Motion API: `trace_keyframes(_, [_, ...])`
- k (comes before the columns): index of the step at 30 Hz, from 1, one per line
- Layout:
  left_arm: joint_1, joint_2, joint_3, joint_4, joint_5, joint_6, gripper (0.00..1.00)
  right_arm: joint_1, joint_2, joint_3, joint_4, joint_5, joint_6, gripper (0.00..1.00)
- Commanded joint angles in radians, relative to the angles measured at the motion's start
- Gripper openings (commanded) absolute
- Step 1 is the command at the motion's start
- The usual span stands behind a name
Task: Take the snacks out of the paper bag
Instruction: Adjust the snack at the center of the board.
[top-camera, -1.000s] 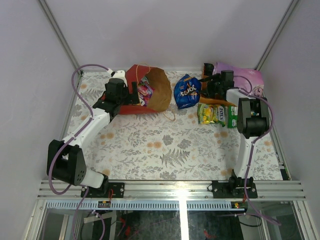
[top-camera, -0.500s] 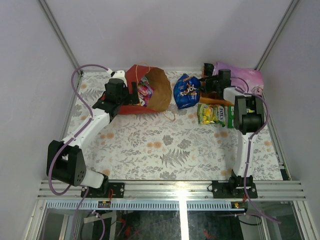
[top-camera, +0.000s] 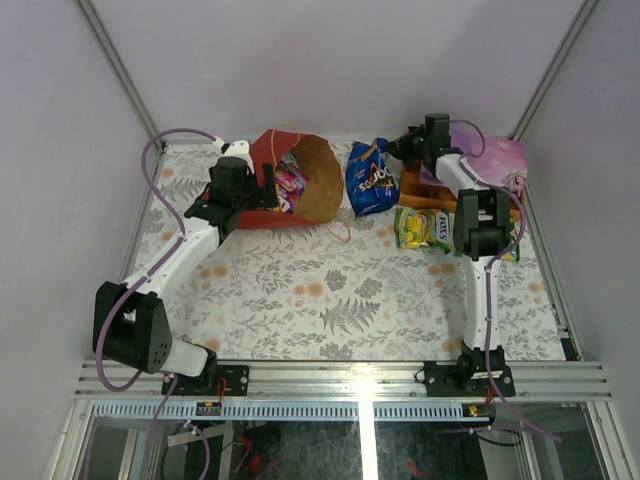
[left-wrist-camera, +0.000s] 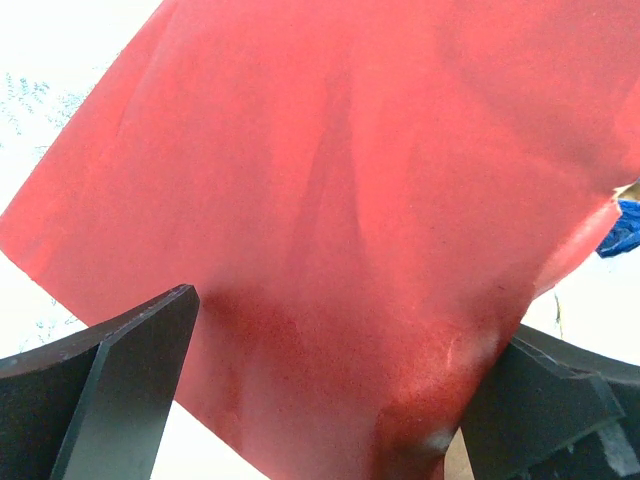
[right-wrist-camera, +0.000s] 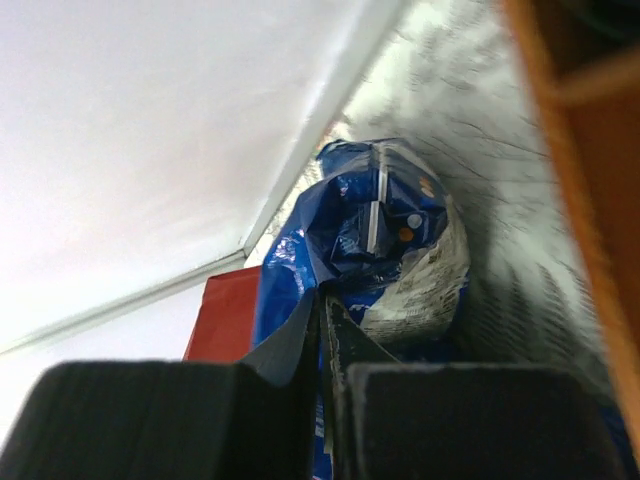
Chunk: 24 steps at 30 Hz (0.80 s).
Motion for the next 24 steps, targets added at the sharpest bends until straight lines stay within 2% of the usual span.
trace_keyframes(1, [0.016, -0.022, -0.009, 0.034, -0.019, 0.004, 1.0, 0.022, 0.065, 0.333, -0.105, -0.092, -0.271, 0.0])
trace_keyframes(3, [0.016, -0.022, -0.009, 0.035, -0.017, 0.004, 1.0, 0.024, 0.112, 0.454, -0.16, -0.099, -0.371, 0.0])
trace_keyframes(6, [0.018, -0.02, -0.01, 0.034, -0.013, 0.004, 1.0, 0.023, 0.145, 0.522, -0.179, -0.06, -0.512, 0.03])
trace_keyframes(7, [0.018, -0.021, -0.009, 0.034, -0.013, 0.003, 1.0, 0.023, 0.149, 0.525, -0.183, -0.037, -0.553, 0.14])
trace_keyframes(10, [0.018, -0.021, -0.009, 0.034, -0.012, 0.003, 1.0, 0.024, 0.158, 0.529, -0.217, -0.012, -0.663, 0.82])
trace_keyframes(11, [0.017, -0.021, -0.009, 0.033, -0.01, 0.001, 1.0, 0.024, 0.155, 0.531, -0.244, -0.007, -0.694, 0.95])
trace_keyframes(12, [0.017, -0.019, -0.009, 0.033, -0.011, 0.002, 1.0, 0.024, 0.144, 0.525, -0.265, 0.002, -0.722, 1.0])
trace_keyframes(15, [0.016, -0.015, -0.009, 0.034, -0.012, 0.001, 1.0, 0.025, 0.053, 0.419, -0.275, 0.05, -0.766, 1.0])
trace_keyframes(19, [0.017, -0.003, -0.005, 0.032, -0.013, 0.001, 1.0, 0.037, -0.153, 0.147, -0.197, 0.15, -0.764, 1.0])
trace_keyframes(24, [0.018, 0.0, -0.001, 0.028, -0.016, 0.0, 1.0, 0.145, -0.403, -0.2, -0.109, 0.405, -0.819, 1.0])
